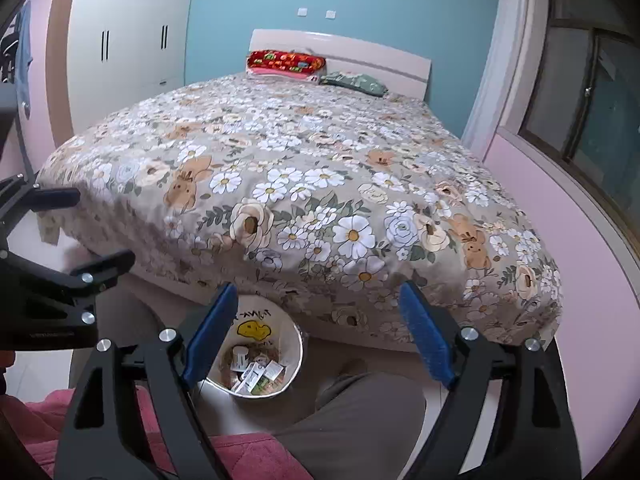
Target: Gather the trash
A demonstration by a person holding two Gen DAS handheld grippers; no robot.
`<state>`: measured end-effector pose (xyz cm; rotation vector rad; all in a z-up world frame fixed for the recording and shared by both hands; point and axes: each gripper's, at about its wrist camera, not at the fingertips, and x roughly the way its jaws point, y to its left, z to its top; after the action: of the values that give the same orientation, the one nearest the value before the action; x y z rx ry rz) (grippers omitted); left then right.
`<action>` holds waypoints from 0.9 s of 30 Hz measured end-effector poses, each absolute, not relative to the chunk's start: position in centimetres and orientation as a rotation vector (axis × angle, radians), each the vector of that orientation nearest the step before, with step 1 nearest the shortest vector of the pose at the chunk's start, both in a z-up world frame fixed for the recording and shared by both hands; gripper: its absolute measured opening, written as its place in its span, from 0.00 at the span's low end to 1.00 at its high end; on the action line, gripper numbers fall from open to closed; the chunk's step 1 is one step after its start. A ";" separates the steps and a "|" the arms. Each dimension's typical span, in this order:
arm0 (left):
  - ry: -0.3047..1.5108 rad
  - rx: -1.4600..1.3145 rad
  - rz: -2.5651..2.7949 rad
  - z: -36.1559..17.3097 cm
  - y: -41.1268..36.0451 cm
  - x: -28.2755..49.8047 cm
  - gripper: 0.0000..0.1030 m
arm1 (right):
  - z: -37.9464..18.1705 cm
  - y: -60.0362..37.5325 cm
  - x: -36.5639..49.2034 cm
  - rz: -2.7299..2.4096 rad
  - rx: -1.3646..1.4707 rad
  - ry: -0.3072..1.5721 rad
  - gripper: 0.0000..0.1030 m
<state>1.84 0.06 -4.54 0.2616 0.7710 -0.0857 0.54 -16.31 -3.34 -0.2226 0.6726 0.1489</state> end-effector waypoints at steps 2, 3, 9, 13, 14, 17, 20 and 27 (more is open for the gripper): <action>0.765 0.265 -0.085 -4.4 0.0 1.7 0.92 | -3.3 -16.5 0.3 0.154 -0.207 0.670 0.80; 0.760 0.265 -0.086 -4.3 -0.1 1.6 0.92 | -3.3 -16.6 0.3 0.158 -0.202 0.671 0.80; 0.732 0.262 -0.086 -3.7 -0.2 1.1 0.92 | -3.3 -16.8 0.1 0.165 -0.188 0.680 0.80; 0.730 0.254 -0.094 -3.6 -0.3 1.0 0.92 | -3.3 -16.9 0.1 0.168 -0.178 0.681 0.80; 0.733 0.252 -0.098 -3.7 -0.3 1.0 0.92 | -3.3 -17.0 0.1 0.169 -0.175 0.683 0.80; 0.741 0.245 -0.112 -3.8 -0.3 1.1 0.92 | -3.2 -17.1 0.1 0.172 -0.167 0.684 0.80; 0.739 0.243 -0.115 -3.8 -0.3 1.1 0.92 | -3.2 -17.1 0.1 0.176 -0.167 0.683 0.80; 0.733 0.241 -0.120 -3.5 -0.3 1.0 0.92 | -3.0 -16.9 0.1 0.179 -0.168 0.681 0.80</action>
<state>1.02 -0.31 -3.54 0.2405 0.7326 -0.1199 0.09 -16.90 -3.05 -0.1683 0.6810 0.1789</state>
